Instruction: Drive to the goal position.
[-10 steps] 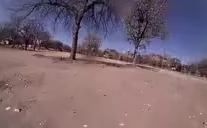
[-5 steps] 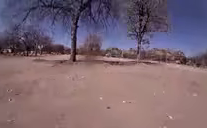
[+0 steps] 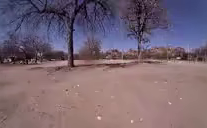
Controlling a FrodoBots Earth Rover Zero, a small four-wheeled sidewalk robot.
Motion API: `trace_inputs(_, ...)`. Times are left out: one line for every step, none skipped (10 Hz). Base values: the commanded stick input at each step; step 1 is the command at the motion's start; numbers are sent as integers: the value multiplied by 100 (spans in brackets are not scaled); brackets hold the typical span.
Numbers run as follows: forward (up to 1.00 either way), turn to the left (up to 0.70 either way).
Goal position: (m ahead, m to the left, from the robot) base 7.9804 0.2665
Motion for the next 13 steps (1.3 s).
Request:
trace_inputs(100,0)
trace_inputs(100,0)
trace_inputs(100,0)
trace_inputs(100,0)
trace_inputs(100,0)
trace_inputs(100,-9)
trace_inputs(100,-20)
trace_inputs(100,-22)
trace_inputs(100,-10)
trace_inputs(100,0)
trace_inputs(100,0)
trace_inputs(100,0)
trace_inputs(100,0)
